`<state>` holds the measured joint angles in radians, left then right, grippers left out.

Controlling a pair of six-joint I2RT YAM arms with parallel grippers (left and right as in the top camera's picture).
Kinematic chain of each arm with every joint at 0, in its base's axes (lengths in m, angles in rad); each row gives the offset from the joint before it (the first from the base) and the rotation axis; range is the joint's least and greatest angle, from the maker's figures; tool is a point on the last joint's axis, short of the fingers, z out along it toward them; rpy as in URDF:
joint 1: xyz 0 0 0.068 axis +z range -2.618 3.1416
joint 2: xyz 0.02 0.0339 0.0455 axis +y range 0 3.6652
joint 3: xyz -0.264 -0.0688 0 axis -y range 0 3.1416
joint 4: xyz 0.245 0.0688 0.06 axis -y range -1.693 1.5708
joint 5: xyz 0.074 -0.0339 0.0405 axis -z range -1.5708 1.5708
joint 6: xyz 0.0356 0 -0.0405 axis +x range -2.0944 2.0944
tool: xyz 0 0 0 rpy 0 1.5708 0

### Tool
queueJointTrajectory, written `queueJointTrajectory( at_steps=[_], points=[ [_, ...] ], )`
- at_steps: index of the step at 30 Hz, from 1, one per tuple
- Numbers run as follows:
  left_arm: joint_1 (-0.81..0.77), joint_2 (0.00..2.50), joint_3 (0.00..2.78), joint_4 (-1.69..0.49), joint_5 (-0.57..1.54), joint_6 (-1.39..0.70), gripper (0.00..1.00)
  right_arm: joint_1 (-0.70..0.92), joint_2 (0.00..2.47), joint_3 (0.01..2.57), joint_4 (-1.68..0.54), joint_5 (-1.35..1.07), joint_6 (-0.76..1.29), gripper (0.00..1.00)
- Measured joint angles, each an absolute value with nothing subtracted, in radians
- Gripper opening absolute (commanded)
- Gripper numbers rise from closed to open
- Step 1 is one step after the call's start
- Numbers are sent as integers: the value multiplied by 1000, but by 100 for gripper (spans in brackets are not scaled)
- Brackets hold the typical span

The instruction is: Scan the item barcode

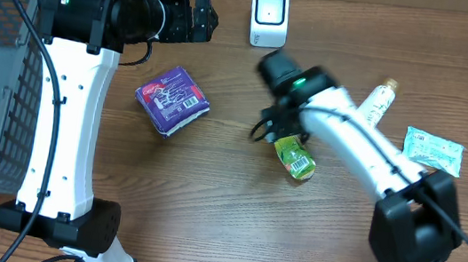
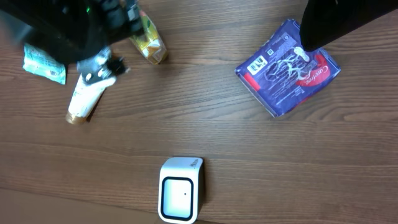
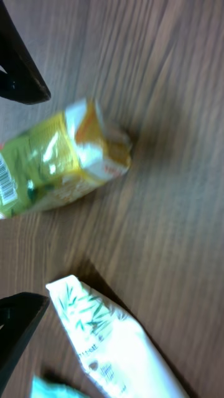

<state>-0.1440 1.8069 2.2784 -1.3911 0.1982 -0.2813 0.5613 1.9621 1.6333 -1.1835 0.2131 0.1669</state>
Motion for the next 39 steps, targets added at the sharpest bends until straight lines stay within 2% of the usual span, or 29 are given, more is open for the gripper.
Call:
queueJointTrajectory(
  at_steps=[4,8,14,29,30,34,39],
  points=[
    [-144,1807,2278,-1391,198,-281,100,474,1963,1573,-1151,39,45,88],
    [-144,1807,2278,-1391,198,-281,100,492,1963,1489,-1105,-14,4,93],
    [-144,1807,2278,-1391,198,-281,100,537,1965,1411,-1047,-34,-33,93],
    [-144,1807,2278,-1391,198,-281,100,547,1966,1372,-954,75,-52,33],
    [-144,1807,2278,-1391,199,-281,100,547,1966,1372,-953,76,-49,25],
    [-144,1807,2278,-1391,198,-281,100,550,1964,1373,-951,83,-50,27],
    [-144,1807,2278,-1391,199,-281,100,550,1965,1399,-1024,79,-32,60]
  ],
)
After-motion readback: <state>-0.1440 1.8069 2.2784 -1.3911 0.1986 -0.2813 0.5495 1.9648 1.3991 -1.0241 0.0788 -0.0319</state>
